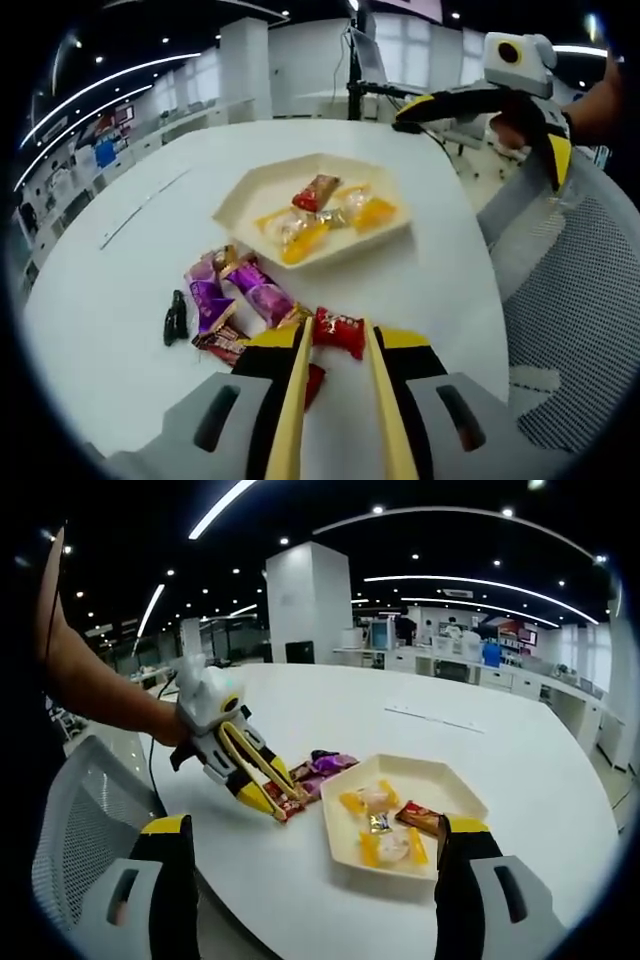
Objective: Place the target food into the container with the food tongs after gripping and lifting it, then release it inside without dropping or visibly crushing the food.
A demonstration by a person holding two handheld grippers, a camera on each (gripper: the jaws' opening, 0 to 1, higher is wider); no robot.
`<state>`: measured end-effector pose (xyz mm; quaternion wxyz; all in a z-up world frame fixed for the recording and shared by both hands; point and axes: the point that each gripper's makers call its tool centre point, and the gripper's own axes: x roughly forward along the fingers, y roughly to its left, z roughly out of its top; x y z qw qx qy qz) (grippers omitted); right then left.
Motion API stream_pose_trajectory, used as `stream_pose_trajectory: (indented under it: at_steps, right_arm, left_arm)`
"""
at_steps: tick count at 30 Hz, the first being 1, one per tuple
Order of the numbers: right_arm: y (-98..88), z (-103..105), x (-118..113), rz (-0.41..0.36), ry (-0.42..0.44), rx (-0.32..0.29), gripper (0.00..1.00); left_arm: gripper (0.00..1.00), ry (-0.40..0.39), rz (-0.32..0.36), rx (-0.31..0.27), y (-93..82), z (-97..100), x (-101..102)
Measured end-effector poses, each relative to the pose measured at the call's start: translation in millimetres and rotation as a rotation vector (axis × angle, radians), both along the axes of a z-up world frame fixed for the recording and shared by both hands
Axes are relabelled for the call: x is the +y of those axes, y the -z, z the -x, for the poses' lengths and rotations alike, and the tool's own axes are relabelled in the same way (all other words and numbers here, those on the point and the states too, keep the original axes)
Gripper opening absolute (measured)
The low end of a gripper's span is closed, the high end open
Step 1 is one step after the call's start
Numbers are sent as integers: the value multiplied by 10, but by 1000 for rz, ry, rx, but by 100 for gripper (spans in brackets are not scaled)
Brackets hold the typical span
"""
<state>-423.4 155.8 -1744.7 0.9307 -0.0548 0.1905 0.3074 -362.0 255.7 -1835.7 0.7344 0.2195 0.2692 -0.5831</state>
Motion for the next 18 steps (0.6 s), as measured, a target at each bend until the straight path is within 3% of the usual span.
stream_pose_trajectory:
  at_steps: [4, 6, 18]
  right_arm:
    - [-8, -1, -3, -3, 3, -1, 99]
    - [-11, -4, -6, -5, 4, -2, 99]
    - [-9, -1, 0, -1, -1, -4, 99]
  left_arm:
    - [19, -5, -8, 1, 12, 2, -4]
    - [18, 15, -34, -26, 16, 5, -14]
    - [17, -17, -10, 15, -12, 0, -12]
